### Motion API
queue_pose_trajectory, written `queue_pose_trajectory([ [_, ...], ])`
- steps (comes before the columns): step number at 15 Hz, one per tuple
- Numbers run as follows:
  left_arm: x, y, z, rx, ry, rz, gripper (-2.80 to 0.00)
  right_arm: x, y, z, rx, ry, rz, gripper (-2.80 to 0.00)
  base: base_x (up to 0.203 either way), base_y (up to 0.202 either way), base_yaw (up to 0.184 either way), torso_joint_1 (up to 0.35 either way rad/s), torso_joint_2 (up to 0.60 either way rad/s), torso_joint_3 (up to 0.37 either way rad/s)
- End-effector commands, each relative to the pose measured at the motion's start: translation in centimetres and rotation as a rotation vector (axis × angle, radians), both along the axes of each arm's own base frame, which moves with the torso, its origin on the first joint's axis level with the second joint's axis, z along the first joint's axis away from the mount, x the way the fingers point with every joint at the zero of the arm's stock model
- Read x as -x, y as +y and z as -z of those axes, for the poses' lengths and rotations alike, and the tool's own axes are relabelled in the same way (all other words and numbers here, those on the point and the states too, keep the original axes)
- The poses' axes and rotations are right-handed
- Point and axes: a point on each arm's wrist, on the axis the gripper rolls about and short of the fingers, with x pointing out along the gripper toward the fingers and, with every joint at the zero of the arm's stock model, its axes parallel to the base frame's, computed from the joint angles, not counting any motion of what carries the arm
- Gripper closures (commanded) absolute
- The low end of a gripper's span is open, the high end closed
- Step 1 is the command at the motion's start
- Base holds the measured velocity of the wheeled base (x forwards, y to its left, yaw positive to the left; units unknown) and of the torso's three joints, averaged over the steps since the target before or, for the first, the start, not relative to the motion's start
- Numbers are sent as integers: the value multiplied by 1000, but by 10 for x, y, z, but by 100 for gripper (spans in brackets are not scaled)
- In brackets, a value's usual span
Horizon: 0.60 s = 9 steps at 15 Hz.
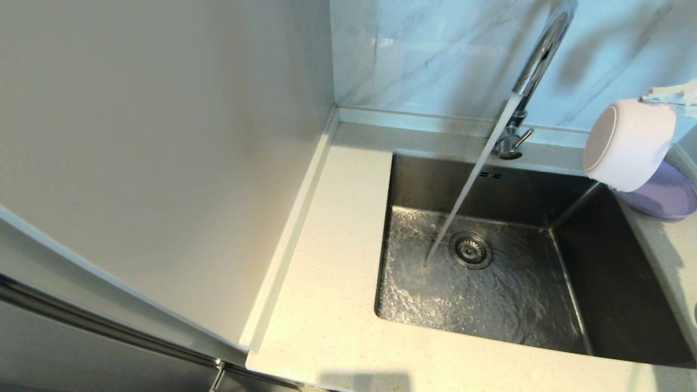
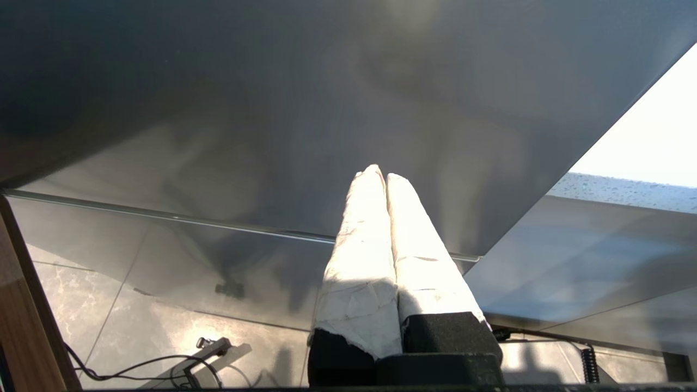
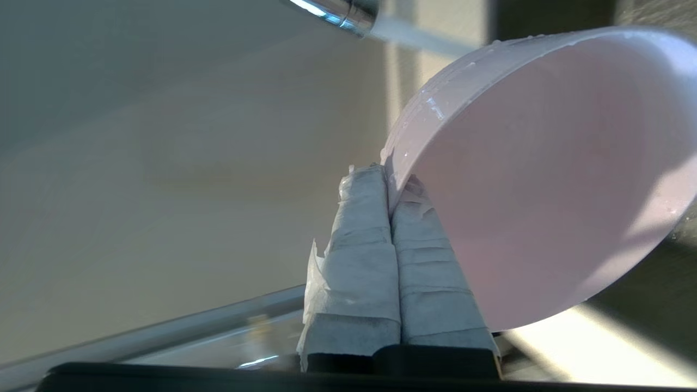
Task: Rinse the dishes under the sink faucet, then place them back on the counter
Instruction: Place the bowl on the table
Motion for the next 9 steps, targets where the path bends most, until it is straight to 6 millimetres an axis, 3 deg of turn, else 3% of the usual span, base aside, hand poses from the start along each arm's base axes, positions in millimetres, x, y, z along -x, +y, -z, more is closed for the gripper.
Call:
queue_pose_trajectory([
  [1,0,0,0,0,0,-1,0,-4,4,1,247,-122,92,0,0,0,0,0,0,0],
  [4,0,0,0,0,0,-1,0,-2,13,28,754,-111,154,0,0,0,0,0,0,0],
  [7,0,0,0,0,0,-1,0,17,7,56,1019,37,115,0,0,0,0,0,0,0],
  [9,0,0,0,0,0,-1,0,12,-9,71,1135,89,91,0,0,0,0,0,0,0],
])
